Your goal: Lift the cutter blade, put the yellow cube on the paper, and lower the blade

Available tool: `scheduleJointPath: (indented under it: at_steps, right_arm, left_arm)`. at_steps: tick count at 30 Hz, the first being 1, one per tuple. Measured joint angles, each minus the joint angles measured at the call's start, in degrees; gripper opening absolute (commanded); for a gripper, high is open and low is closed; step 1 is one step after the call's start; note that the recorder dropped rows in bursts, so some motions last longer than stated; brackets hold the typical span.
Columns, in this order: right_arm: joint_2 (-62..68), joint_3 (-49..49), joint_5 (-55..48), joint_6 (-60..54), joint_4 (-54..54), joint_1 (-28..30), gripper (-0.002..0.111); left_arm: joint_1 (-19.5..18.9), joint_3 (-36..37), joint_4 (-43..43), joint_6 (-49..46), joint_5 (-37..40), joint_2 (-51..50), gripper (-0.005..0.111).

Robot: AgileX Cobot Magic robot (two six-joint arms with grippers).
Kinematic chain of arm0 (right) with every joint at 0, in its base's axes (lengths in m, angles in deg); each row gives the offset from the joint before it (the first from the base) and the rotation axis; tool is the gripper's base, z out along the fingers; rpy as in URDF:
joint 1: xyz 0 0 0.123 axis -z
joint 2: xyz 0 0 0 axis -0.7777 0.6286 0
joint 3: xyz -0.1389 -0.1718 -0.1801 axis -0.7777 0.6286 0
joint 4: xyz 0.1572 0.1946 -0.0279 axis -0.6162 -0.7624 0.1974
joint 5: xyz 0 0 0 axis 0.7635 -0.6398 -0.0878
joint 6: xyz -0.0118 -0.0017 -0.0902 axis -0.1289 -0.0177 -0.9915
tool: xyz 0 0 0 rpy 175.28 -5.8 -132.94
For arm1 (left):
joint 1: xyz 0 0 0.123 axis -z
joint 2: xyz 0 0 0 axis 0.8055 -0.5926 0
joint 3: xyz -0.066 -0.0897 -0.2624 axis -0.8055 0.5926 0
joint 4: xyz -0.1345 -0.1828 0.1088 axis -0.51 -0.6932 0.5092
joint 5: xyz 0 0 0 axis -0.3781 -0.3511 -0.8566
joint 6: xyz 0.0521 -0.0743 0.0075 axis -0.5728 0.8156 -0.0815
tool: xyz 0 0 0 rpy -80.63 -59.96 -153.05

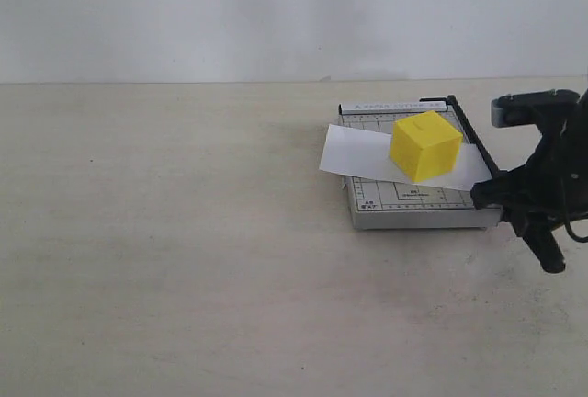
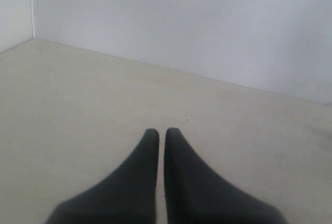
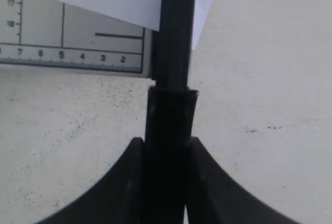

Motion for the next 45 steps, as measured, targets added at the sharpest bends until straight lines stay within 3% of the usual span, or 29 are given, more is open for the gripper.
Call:
scheduleJointPath:
  at_steps: [8, 10, 14, 16, 22, 25, 27, 30, 34, 37, 41, 45]
  right_arm:
    - [0.84, 0.00, 0.36, -0.22, -1.34, 0.47, 0.001]
    - [0.84, 0.00, 0.47, -0.22, -1.45, 0.47, 0.009]
    - [0.43, 0.00, 0.47, -0.22, -1.45, 0.47, 0.039]
    - [0.41, 0.71, 0.35, -0.17, -1.33, 0.32, 0.046]
    - [-6.82, 1.78, -9.89, 6.12, 1.88, -1.12, 0.046]
    - [-16.78, 3.41, -18.98, 6.50, 1.89, -1.12, 0.046]
    - [-25.77, 7.42, -19.49, 8.16, 1.10, -1.12, 0.046]
    - [-41.57, 17.37, -12.82, 10.51, -2.83, -1.12, 0.038]
    - [-60.08, 26.27, 1.47, 10.74, -7.40, -1.12, 0.000]
    - [-76.60, 33.55, 20.68, 10.25, -7.90, -1.12, 0.000]
    - [-85.48, 38.97, 39.76, 7.67, -3.89, -0.45, 0.000]
    - [-86.43, 39.98, 38.28, 1.89, -2.34, -0.07, 0.000]
  left_arm:
    - [0.00, 0.00, 0.00, 0.00, 0.00, 0.00, 0.005]
    - [0.00, 0.00, 0.00, 0.00, 0.00, 0.00, 0.005]
    - [0.00, 0.00, 0.00, 0.00, 0.00, 0.00, 0.005]
    - [0.00, 0.00, 0.00, 0.00, 0.00, 0.00, 0.005]
    - [0.00, 0.00, 0.00, 0.00, 0.00, 0.00, 0.005]
    - [0.00, 0.00, 0.00, 0.00, 0.00, 0.00, 0.005]
    - [0.00, 0.00, 0.00, 0.00, 0.00, 0.00, 0.005]
    - [0.00, 0.00, 0.00, 0.00, 0.00, 0.00, 0.005]
    - [0.00, 0.00, 0.00, 0.00, 0.00, 0.00, 0.005]
    - [0.00, 0.00, 0.00, 0.00, 0.00, 0.00, 0.005]
    - [0.00, 0.00, 0.00, 0.00, 0.00, 0.00, 0.005]
    - [0.00, 0.00, 0.00, 0.00, 0.00, 0.00, 0.005]
